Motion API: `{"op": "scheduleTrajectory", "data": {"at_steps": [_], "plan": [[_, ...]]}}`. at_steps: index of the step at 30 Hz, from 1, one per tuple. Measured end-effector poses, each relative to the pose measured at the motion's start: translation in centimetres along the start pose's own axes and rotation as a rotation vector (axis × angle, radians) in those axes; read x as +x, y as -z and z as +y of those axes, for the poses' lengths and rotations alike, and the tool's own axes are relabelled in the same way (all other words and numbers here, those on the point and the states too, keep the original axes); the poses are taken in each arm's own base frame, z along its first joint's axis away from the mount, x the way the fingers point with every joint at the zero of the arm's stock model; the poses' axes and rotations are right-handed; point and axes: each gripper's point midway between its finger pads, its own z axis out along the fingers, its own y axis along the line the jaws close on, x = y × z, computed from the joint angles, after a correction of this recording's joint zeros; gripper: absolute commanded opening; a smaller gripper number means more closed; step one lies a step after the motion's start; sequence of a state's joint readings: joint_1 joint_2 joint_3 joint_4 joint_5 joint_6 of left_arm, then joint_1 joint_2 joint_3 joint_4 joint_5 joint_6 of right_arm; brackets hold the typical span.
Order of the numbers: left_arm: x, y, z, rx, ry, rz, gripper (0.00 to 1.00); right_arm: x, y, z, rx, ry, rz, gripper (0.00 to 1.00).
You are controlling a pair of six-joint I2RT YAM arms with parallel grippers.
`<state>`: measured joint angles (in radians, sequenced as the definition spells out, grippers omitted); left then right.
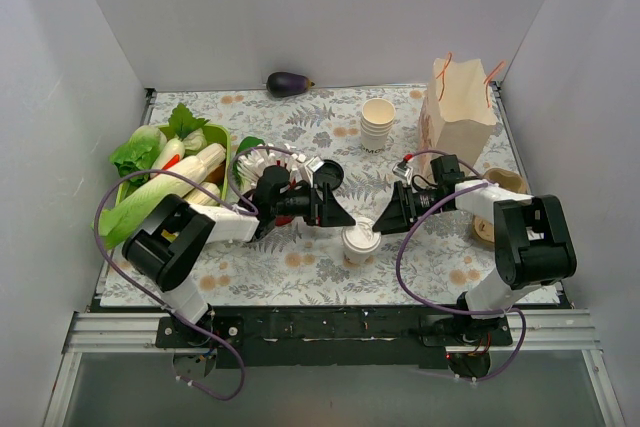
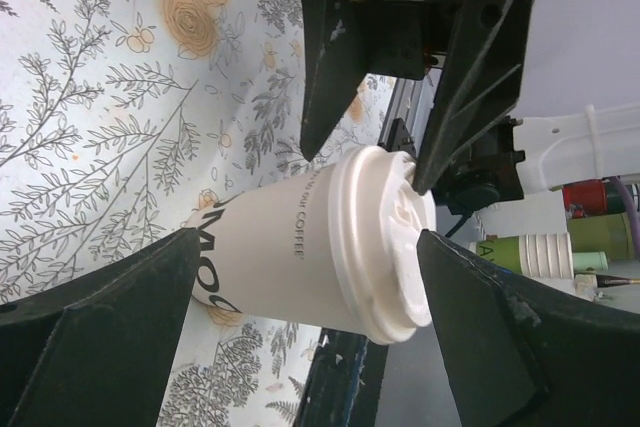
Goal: Pack the takeout coffee
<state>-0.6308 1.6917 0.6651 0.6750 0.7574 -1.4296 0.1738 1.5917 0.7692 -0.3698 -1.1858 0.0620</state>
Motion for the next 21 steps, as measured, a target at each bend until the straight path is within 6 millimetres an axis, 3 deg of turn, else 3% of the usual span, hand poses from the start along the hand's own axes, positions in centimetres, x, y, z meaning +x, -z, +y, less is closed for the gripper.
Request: {"op": "scheduleTrajectory", "data": {"at_steps": [7,21], "plan": [[0.4,1.0,-1.3,-0.007,0.025,0.035,0.93,-0.2,0.1,0.1,0.002,0.025,-0.008,0.76],[3.2,1.2,-0.6,0.009,0.057,0.112,0.84,-0.2,0.1,0.1,0.002,0.029,-0.008,0.74]]}}
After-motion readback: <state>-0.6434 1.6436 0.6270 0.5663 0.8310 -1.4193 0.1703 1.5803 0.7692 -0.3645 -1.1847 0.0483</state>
